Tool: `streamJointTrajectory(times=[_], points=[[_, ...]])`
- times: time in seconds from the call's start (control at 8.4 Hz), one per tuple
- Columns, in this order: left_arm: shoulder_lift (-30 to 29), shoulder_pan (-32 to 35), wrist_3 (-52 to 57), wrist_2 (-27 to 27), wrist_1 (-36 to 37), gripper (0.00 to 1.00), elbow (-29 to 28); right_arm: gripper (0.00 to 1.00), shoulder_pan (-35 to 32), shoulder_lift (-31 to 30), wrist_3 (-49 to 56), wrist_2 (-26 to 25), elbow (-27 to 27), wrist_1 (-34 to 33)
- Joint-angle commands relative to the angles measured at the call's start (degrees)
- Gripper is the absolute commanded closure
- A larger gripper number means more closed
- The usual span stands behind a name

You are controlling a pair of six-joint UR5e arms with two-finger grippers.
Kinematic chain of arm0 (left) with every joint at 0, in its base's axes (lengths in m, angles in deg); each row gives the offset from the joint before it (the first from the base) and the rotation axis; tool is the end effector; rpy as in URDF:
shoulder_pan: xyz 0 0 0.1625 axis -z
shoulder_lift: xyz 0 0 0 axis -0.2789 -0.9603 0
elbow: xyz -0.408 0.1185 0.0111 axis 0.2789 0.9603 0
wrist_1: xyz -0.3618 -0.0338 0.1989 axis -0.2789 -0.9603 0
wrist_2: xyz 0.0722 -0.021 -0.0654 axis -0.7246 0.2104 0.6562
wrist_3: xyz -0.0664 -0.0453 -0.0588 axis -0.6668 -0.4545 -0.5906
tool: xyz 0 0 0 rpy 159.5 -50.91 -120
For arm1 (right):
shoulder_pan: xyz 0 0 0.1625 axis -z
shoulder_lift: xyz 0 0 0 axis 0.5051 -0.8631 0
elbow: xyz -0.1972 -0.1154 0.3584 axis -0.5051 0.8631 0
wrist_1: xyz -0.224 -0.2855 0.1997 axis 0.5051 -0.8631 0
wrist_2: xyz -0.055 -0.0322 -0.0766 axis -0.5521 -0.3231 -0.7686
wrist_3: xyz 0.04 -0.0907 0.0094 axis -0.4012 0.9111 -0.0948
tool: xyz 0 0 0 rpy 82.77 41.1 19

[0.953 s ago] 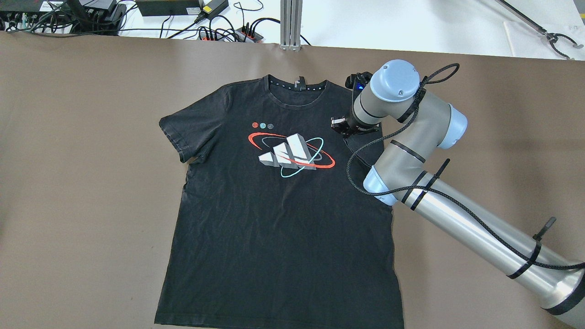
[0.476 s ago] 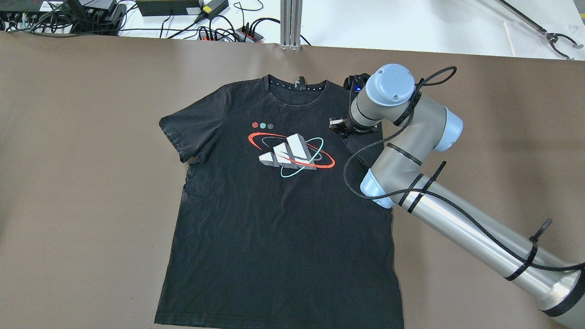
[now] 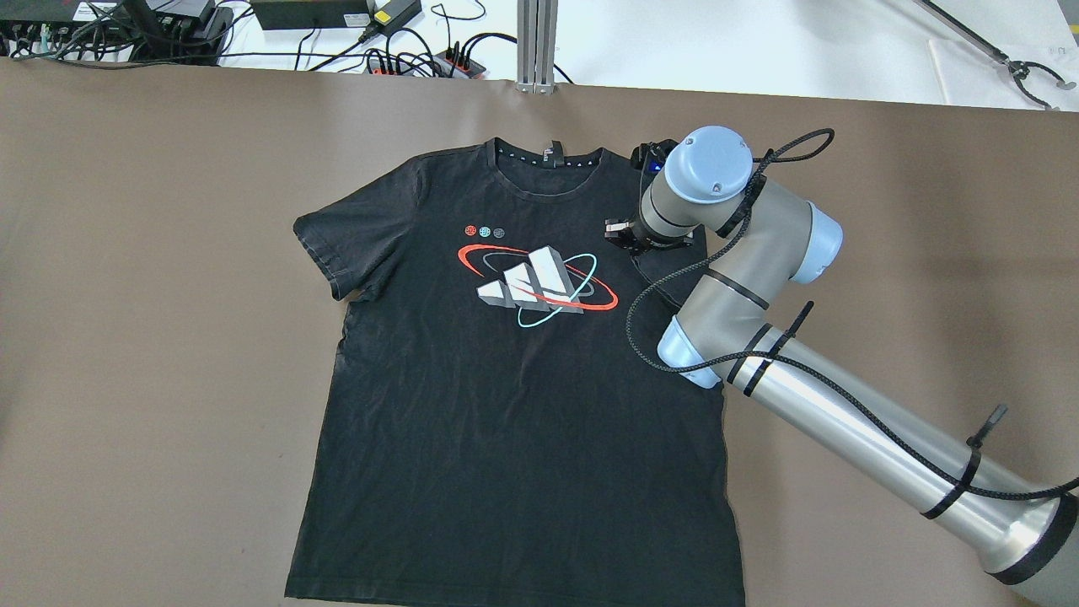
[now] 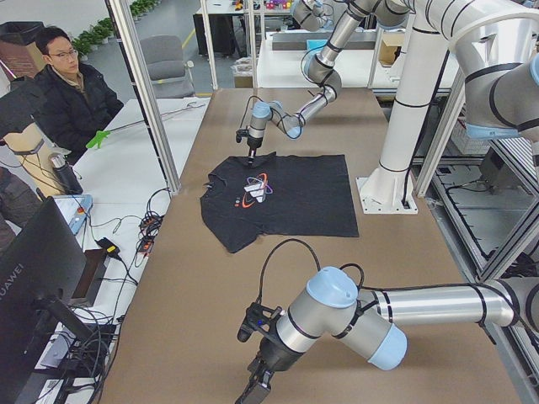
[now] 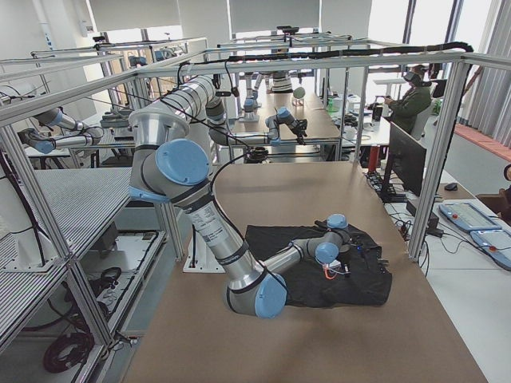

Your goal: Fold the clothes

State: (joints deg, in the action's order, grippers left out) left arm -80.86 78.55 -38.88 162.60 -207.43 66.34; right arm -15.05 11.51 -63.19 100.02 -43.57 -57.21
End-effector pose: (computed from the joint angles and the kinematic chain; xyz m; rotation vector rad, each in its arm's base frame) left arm -0.1361 -0.4608 0.6171 0.6278 0.3321 0.0293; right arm -0.4819 -0.6332 0.2945 0.2581 -0.8475 0.1365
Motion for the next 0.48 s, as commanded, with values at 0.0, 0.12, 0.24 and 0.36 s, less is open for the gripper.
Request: streamJointTrajectory(times=[0.0,0.12,0.24,0.36], points=[[0.1,0.0,0.0,0.0,-0.1,0.06,0.1,0.06,1.0,0.2,-0.5,-2.5,0.2,0.0],[0.1,0.0,0.0,0.0,-0.1,0.07,0.1,0.06,0.9,-0.3,0.2,-2.3,-0.1,0.0],[0.1,0.0,0.0,0.0,-0.1,0.06,0.1,0.06,0.8,-1.8,0.4,-1.9,-0.8,-0.1],[0.0,0.0,0.0,-0.1,-0.1,0.06,0.1,0.06,0.7,-4.5,0.5,-1.9,-3.4,0.0]])
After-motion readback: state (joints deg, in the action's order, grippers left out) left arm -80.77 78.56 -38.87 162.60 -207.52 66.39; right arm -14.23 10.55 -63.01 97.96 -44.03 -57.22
